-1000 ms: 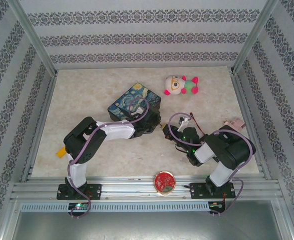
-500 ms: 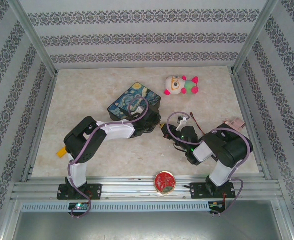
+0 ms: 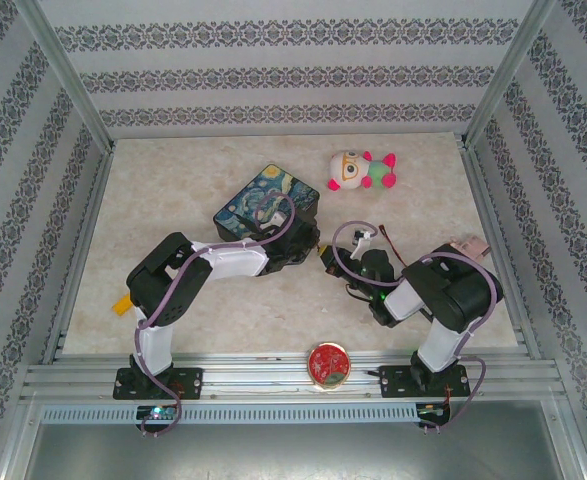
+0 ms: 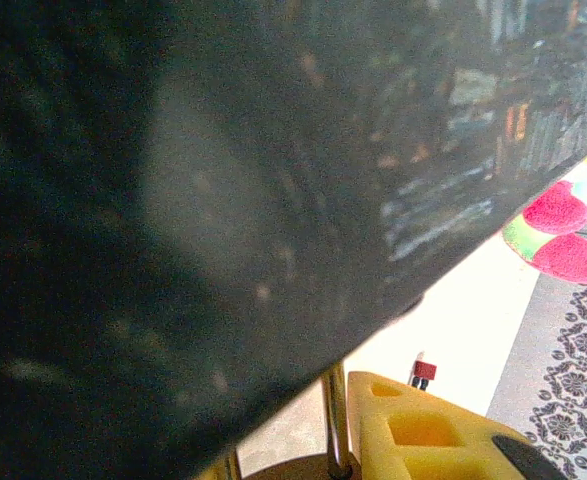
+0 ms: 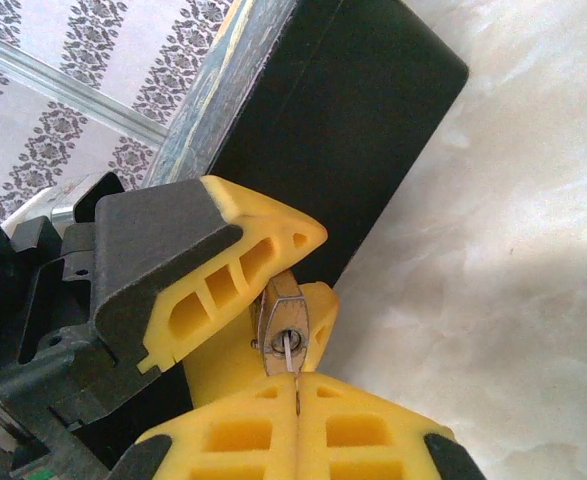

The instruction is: Unlock the padlock with the key

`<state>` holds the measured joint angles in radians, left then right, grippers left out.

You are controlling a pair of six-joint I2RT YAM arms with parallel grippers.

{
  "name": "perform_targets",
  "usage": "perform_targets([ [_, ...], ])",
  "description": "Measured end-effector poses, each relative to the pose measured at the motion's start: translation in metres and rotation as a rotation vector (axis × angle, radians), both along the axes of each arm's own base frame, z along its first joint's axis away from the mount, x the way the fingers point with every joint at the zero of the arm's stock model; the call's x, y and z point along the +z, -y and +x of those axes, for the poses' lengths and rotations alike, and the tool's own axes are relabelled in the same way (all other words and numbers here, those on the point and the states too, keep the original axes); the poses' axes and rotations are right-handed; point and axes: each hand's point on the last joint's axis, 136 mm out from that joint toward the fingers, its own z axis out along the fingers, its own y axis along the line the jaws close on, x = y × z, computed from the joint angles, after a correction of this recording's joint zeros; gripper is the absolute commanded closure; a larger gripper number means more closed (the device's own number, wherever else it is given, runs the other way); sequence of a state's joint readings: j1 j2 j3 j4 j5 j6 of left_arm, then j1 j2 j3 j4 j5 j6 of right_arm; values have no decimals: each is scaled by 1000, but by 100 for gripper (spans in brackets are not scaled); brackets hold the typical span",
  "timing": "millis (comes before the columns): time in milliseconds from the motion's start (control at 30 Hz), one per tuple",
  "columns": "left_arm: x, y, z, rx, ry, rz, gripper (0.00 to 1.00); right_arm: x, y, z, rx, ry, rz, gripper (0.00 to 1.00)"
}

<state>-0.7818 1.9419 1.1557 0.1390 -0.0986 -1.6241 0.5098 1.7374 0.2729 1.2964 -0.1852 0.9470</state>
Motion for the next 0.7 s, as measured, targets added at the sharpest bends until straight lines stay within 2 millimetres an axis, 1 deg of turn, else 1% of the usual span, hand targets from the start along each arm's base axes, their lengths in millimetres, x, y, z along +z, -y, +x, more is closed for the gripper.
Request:
perform_targets([
  [367, 0, 0, 0, -1, 1, -2, 76, 5, 5, 10, 6, -3, 15, 100],
  [700, 0, 0, 0, -1, 4, -4, 76, 6, 5, 12, 9, -16, 33, 100],
])
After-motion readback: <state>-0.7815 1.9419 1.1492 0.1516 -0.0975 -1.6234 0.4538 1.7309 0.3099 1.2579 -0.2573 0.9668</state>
